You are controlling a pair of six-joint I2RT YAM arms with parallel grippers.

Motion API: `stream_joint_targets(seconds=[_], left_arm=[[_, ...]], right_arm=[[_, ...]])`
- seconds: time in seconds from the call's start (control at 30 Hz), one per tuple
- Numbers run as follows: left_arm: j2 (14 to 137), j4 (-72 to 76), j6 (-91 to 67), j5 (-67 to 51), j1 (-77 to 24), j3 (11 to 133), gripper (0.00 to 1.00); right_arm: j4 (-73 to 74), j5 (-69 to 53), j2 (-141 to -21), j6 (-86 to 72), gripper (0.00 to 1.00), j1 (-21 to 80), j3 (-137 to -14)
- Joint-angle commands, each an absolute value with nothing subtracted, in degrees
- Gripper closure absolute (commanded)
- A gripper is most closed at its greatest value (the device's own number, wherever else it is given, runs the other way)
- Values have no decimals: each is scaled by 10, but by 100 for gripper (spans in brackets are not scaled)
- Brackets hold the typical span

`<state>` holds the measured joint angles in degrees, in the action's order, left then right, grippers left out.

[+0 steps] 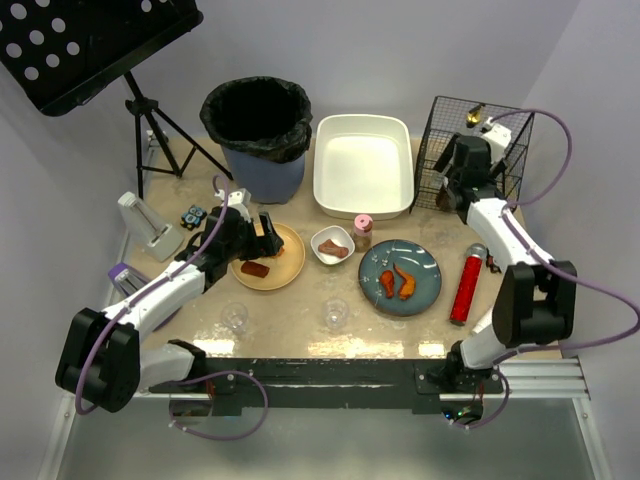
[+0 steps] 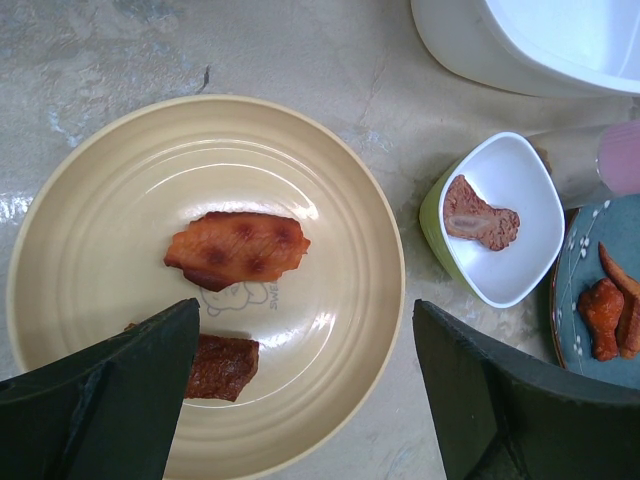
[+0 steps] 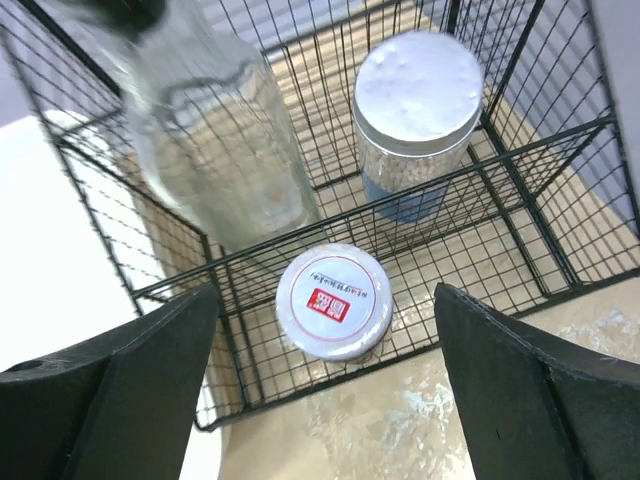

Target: Clear the kitchen counter

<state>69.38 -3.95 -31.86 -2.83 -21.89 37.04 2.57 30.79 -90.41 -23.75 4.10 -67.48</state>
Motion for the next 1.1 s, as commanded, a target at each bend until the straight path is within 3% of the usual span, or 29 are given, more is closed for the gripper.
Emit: stream_joint_targets(seconds=[0.0,0.2,0.47,0.97,1.07], left_arm=[[691,-19,-310,-36,-221,391,8],[693,-18,-311,-33,-221,391,8],[691,-21,-311,-33,-221,389,8],[676,-31,-310,-25,-221,387,8],[677,-30,-310,-25,-221,387,8]], right_arm=[[41,260,-827,-246,6,40,-657],[82,228,-749,-260,5,132,-632],[91,234,-793,-317,8,294,-608],[82,267,-929,-321,12,360,-619],[78,270,-939,-324,18,363,-613]])
